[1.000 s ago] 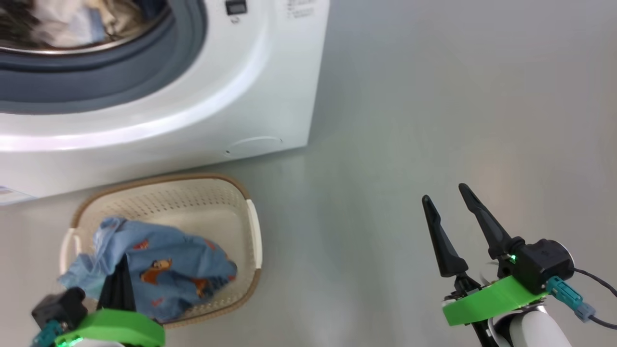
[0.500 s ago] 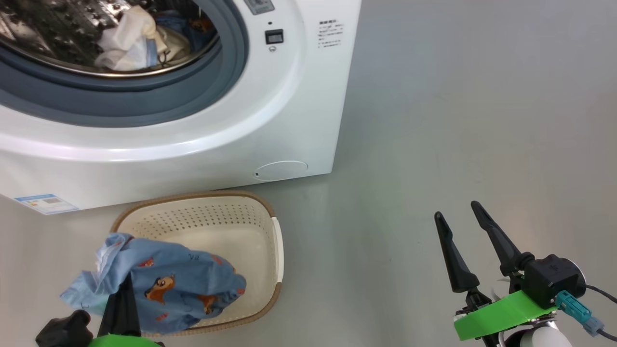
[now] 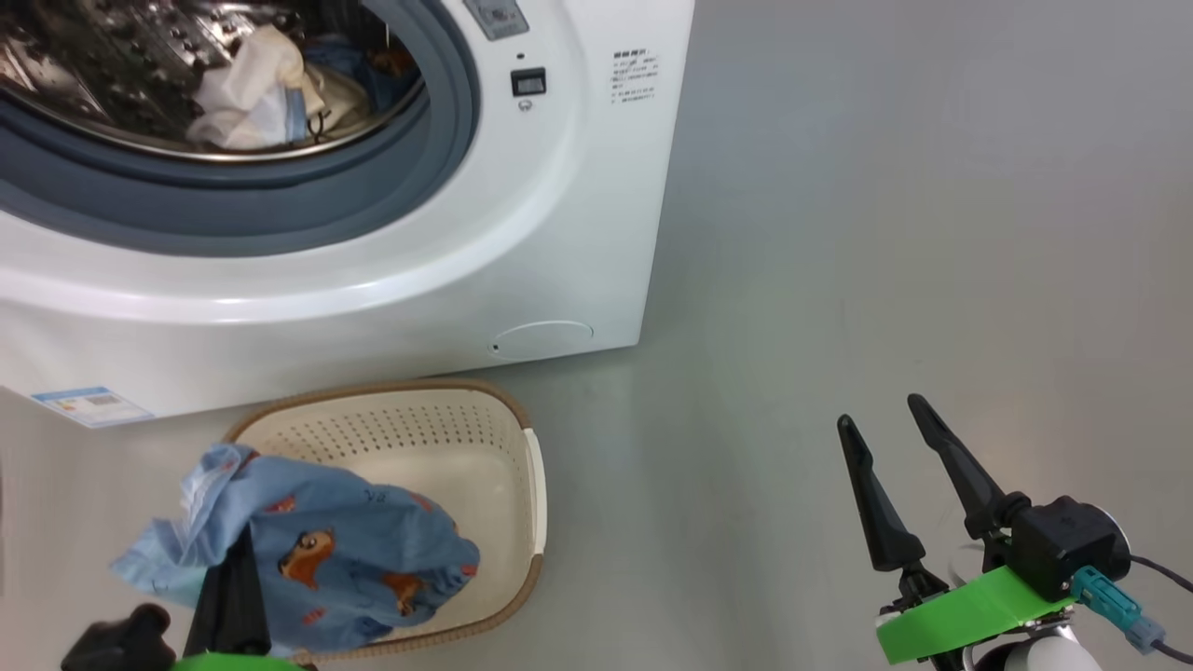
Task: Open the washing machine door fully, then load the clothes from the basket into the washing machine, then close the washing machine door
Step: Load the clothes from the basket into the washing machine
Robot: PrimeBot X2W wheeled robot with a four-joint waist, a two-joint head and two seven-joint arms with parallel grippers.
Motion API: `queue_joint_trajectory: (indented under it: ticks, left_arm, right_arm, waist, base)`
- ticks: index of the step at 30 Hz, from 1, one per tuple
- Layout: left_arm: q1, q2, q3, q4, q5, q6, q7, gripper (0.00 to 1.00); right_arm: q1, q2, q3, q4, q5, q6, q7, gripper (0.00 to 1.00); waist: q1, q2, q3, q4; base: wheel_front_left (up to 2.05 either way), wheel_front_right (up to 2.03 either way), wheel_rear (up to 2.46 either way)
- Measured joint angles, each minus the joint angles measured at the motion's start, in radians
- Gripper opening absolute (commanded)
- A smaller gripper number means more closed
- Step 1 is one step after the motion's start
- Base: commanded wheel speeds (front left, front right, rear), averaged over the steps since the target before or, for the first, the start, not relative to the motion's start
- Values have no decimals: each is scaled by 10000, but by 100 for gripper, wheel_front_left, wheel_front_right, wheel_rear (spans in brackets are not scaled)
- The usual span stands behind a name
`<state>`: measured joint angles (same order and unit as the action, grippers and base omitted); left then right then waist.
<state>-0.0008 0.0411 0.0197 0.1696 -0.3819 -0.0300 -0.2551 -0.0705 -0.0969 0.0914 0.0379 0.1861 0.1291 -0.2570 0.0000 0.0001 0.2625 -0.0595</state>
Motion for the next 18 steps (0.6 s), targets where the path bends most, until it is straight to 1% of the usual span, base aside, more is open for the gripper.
queue_joint_trajectory:
  ticks: [3,7,18]
  left_arm:
    - [221,-2,-23,-190,58,8,0,0]
    - [348,0,-86,-489,69,190,0,0]
    - [851,2,-253,-970,176,437,0,0]
  right_arm:
    - [88,-10,-4,12,10,0,0,100]
    - [131,-54,-4,40,12,0,0,100]
    - [486,-230,8,86,84,0,0,100]
  waist:
    - [0,0,-167,8]
    - [0,0,-409,33]
    - [0,0,-1081,54]
  base:
    - [0,0,0]
    - [0,0,0]
    - [0,0,0]
